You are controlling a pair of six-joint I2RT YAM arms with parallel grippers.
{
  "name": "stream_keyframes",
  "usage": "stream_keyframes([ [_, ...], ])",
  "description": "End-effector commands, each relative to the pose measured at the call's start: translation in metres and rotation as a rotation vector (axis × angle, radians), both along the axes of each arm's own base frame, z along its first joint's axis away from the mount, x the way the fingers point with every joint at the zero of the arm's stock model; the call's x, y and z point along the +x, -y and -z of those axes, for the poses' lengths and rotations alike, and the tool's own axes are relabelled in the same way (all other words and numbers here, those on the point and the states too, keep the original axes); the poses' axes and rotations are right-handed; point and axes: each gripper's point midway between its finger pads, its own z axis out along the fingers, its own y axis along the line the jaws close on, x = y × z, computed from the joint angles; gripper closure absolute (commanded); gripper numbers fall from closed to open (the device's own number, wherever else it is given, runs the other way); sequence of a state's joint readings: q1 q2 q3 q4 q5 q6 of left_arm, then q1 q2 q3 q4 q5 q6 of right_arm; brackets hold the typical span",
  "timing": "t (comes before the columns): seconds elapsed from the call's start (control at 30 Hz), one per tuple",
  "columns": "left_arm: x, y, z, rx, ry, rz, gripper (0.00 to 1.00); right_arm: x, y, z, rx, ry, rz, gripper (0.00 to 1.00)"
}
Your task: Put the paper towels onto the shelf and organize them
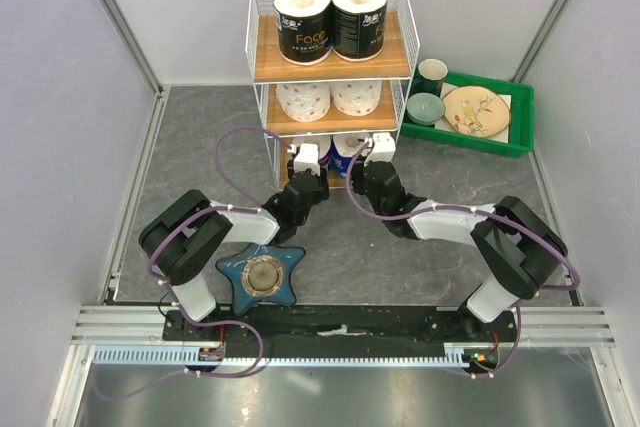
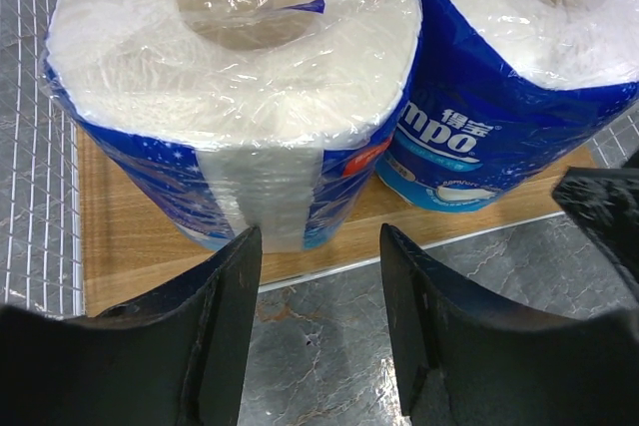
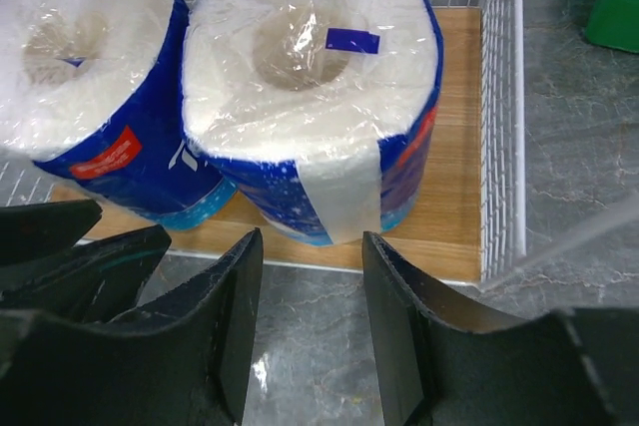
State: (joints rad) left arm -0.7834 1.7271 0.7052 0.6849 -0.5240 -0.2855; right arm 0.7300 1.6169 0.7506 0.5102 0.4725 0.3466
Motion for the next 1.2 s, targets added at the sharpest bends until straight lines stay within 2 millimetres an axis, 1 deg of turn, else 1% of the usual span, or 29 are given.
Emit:
stream_keyframes([
  [0.0, -0.004, -0.004, -0.029, -0.059, 0.067, -0.016, 0.41, -0.011, 0.005, -0.031, 0.090, 0.049, -0.013, 0.48],
  [0.03, -0.007, -0.005, -0.043, -0.094, 0.087, -0.013, 0.41, -0.014, 0.006, -0.034, 0.096, 0.050, -0.017, 0.48],
  [0.07, -0.010, -0.006, -0.046, -0.105, 0.088, -0.004, 0.41, -0.018, 0.008, -0.036, 0.103, 0.044, -0.019, 0.47],
  [0.1, -0.015, -0.010, -0.044, -0.097, 0.077, -0.003, 0.41, -0.023, 0.012, -0.044, 0.119, 0.055, -0.023, 0.47],
  [0.13, -0.017, -0.013, -0.057, -0.120, 0.096, -0.008, 0.40, -0.027, 0.014, -0.047, 0.128, 0.056, -0.024, 0.47],
  [0.17, -0.020, -0.016, -0.058, -0.119, 0.096, -0.014, 0.40, -0.032, 0.018, -0.058, 0.145, 0.069, -0.022, 0.47],
  [0.2, -0.024, -0.021, -0.056, -0.115, 0.087, -0.017, 0.40, -0.037, 0.023, -0.058, 0.149, 0.067, -0.020, 0.47],
  [0.23, -0.028, -0.024, -0.067, -0.138, 0.103, -0.016, 0.40, -0.041, 0.027, -0.058, 0.144, 0.059, -0.016, 0.46],
  [0.27, -0.031, -0.027, -0.071, -0.145, 0.106, -0.017, 0.40, -0.048, 0.034, -0.069, 0.168, 0.078, -0.007, 0.46],
  [0.3, -0.037, -0.031, -0.066, -0.145, 0.091, -0.019, 0.40, -0.050, 0.041, -0.074, 0.173, 0.088, 0.017, 0.45],
  [0.33, -0.040, -0.034, -0.067, -0.149, 0.090, -0.020, 0.40, -0.054, 0.048, -0.074, 0.165, 0.082, 0.036, 0.43],
  [0.37, -0.044, -0.038, -0.080, -0.176, 0.112, -0.023, 0.40, -0.059, 0.056, -0.088, 0.194, 0.110, 0.055, 0.42],
  [0.4, -0.049, -0.044, -0.074, -0.168, 0.093, -0.029, 0.40, -0.061, 0.063, -0.092, 0.207, 0.115, 0.081, 0.41],
  [0.43, -0.052, -0.047, -0.078, -0.177, 0.097, -0.031, 0.40, -0.063, 0.076, -0.092, 0.191, 0.113, 0.140, 0.36],
  [0.47, -0.057, -0.052, -0.084, -0.192, 0.109, -0.034, 0.40, -0.066, 0.085, -0.105, 0.211, 0.140, 0.165, 0.34],
  [0.5, -0.060, -0.055, -0.087, -0.203, 0.111, -0.036, 0.40, -0.068, 0.090, -0.110, 0.213, 0.153, 0.178, 0.32],
  [0.53, -0.063, -0.058, -0.087, -0.200, 0.107, -0.038, 0.40, -0.069, 0.094, -0.113, 0.205, 0.159, 0.191, 0.31],
  [0.57, -0.067, -0.063, -0.093, -0.214, 0.120, -0.039, 0.40, -0.071, 0.097, -0.122, 0.213, 0.179, 0.192, 0.31],
  [0.63, -0.072, -0.069, -0.093, -0.209, 0.116, -0.045, 0.40, -0.071, 0.098, -0.125, 0.179, 0.186, 0.180, 0.27],
  [0.67, -0.074, -0.072, -0.100, -0.226, 0.131, -0.048, 0.40, -0.069, 0.097, -0.128, 0.168, 0.191, 0.177, 0.26],
  [0.7, -0.076, -0.074, -0.100, -0.226, 0.133, -0.051, 0.40, -0.068, 0.097, -0.130, 0.139, 0.198, 0.169, 0.23],
  [0.77, -0.079, -0.080, -0.101, -0.222, 0.136, -0.062, 0.40, -0.063, 0.098, -0.134, 0.117, 0.216, 0.184, 0.22],
  [0.8, -0.081, -0.082, -0.105, -0.230, 0.146, -0.063, 0.40, -0.061, 0.097, -0.136, 0.107, 0.223, 0.186, 0.21],
  [0.93, -0.084, -0.087, -0.109, -0.228, 0.153, -0.069, 0.39, -0.049, 0.092, -0.161, 0.086, 0.285, 0.188, 0.20],
  [1.07, -0.086, -0.092, -0.108, -0.225, 0.155, -0.075, 0.39, -0.041, 0.096, -0.184, 0.081, 0.340, 0.227, 0.20],
  [1.17, -0.089, -0.095, -0.109, -0.230, 0.162, -0.079, 0.39, -0.035, 0.096, -0.202, 0.091, 0.382, 0.240, 0.23],
])
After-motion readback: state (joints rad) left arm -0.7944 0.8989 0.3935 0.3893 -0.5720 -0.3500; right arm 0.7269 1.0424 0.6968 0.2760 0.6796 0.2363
